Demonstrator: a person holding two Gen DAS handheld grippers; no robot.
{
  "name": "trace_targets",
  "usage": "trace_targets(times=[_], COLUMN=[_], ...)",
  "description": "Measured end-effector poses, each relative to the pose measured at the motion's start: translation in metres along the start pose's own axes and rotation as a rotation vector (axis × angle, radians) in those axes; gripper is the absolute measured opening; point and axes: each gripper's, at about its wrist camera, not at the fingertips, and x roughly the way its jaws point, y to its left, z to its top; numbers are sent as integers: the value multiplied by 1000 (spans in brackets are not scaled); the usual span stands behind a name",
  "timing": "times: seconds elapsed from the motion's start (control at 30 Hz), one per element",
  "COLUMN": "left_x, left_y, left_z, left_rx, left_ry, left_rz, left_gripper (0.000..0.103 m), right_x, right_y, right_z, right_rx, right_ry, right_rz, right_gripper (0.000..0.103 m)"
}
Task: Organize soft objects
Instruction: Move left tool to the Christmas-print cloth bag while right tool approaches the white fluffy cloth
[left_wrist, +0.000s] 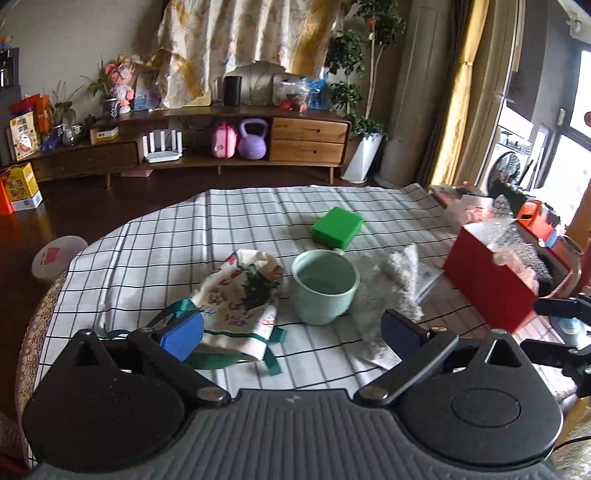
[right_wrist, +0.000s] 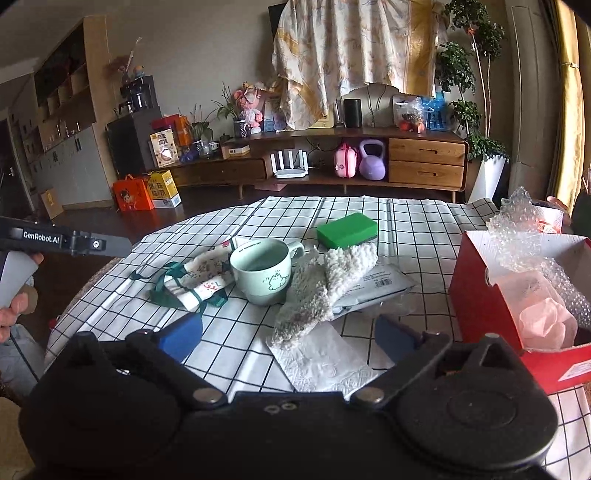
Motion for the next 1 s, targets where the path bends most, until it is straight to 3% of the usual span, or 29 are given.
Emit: trace_targets(times=[0.2,0.3,0.5,0.6,0.8,1.0], left_x=[31,56,104,125,155,173], left_y=[32,50,75,75,59,43], left_z=[1,0,-3,-4,-13,-18], left_rx=[-18,-54,-73,-12,111,260], left_ry=[-2,31,72,92,145,107], left_rz=[63,21,52,37,-5,93], left_gripper=[103,103,103,103,103,103], right_x=[34,54,93,112,137,156], right_y=[-6,-10,-17,-23,-30,-35], right_z=[11,15,20,21,21,19], right_rx=[4,-4,-26,-25,-27,-15], right_ry=[12,35,76,102,127,142], right_rz=[-36,-46,-62,-70,-66,-74], right_gripper=[100,98,93,87,85,79])
